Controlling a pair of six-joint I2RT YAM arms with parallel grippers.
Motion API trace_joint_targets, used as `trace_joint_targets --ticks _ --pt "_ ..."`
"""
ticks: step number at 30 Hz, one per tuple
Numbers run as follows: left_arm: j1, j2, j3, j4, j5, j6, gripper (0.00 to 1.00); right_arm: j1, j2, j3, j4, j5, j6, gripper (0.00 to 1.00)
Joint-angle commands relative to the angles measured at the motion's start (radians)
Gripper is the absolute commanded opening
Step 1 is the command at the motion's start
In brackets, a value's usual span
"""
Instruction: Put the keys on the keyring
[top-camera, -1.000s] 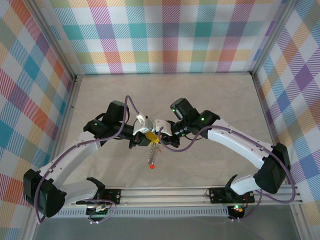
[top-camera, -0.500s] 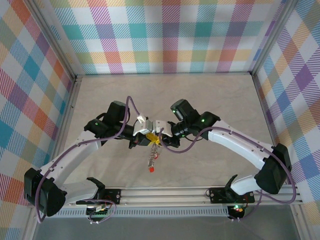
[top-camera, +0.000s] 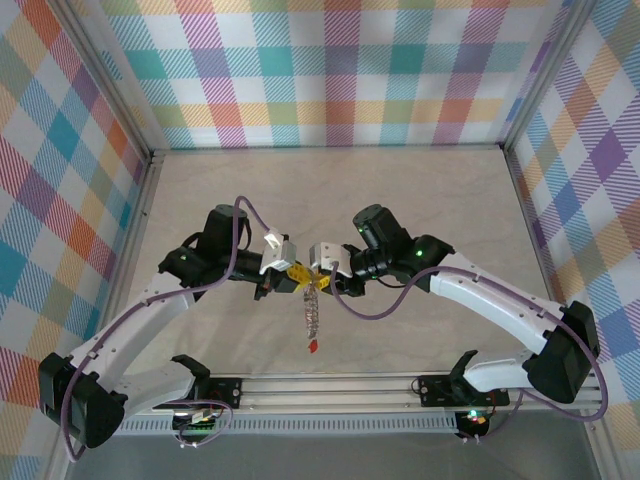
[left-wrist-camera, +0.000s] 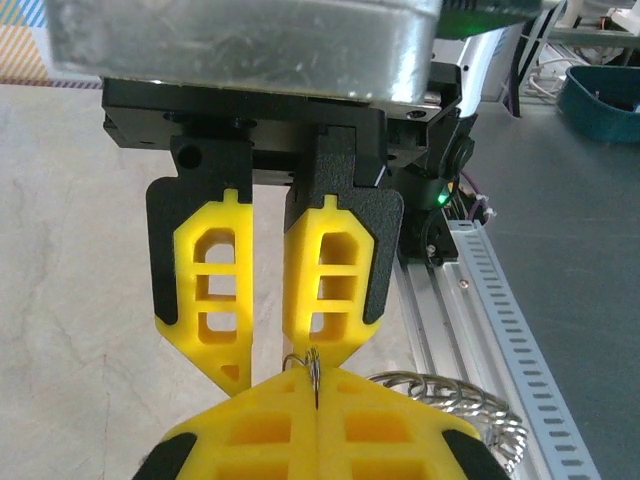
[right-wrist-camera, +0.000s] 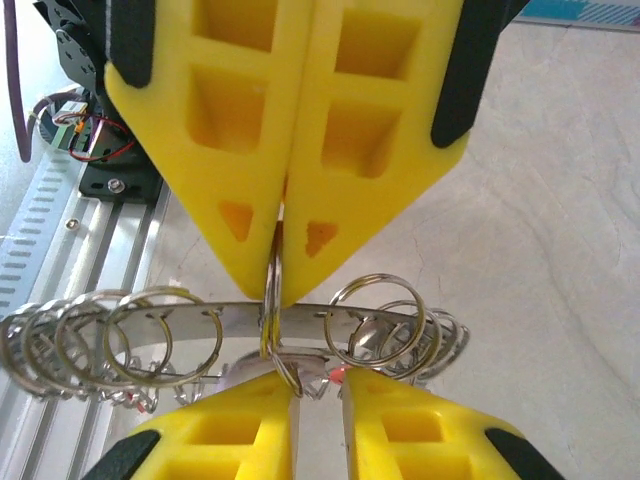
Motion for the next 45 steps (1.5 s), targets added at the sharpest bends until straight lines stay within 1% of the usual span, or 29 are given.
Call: trace_joint_targets --ticks 1,7,11,14,16,20,22,24,37,38,39,41,42,45 --pt "0.010 -0.030 -0.012 0.062 0.041 -0.022 0.00 0.003 -0.033 -0.023 0.059 -0.026 0.027 0.18" --pt "0.010 -0.038 -0.032 0.100 0.042 -0.043 0.00 0.004 -0.053 -0.036 0.089 -0.054 0.037 0.16" --pt "0.010 -0.039 -0.033 0.110 0.045 -0.055 0.00 0.003 -0.064 -0.046 0.090 -0.058 0.028 0.18" --pt "0.012 -0.036 -0.035 0.116 0.045 -0.054 0.00 0.003 -0.075 -0.056 0.101 -0.059 0.030 0.18" --pt "0.012 -0.036 -0.033 0.119 0.045 -0.059 0.00 0.003 -0.069 -0.054 0.097 -0.062 0.028 0.14" --pt "0.012 -0.034 -0.037 0.141 0.049 -0.070 0.00 0.003 -0.050 -0.036 0.074 -0.082 0.017 0.05" --pt "0.012 -0.032 -0.034 0.138 0.048 -0.071 0.00 0.003 -0.050 -0.040 0.082 -0.088 0.021 0.01" --pt "0.012 -0.034 -0.036 0.146 0.047 -0.079 0.00 0.004 -0.045 -0.040 0.093 -0.095 0.023 0.00" --pt "0.009 -0.015 -0.043 0.182 0.080 -0.095 0.00 0.003 -0.014 -0.034 0.166 -0.166 0.076 0.01" --pt "0.009 -0.018 -0.045 0.183 0.080 -0.104 0.00 0.003 -0.015 -0.037 0.175 -0.170 0.080 0.01" --pt "0.009 -0.020 -0.049 0.219 0.079 -0.113 0.00 0.003 -0.014 -0.037 0.177 -0.172 0.080 0.03" --pt "0.009 -0.025 -0.057 0.232 0.080 -0.115 0.00 0.003 -0.015 -0.036 0.174 -0.172 0.078 0.09" --pt "0.009 -0.025 -0.057 0.231 0.079 -0.113 0.00 0.003 -0.019 -0.038 0.175 -0.166 0.078 0.10" --pt "0.009 -0.029 -0.053 0.220 0.083 -0.109 0.00 0.001 -0.031 -0.045 0.177 -0.145 0.077 0.12"
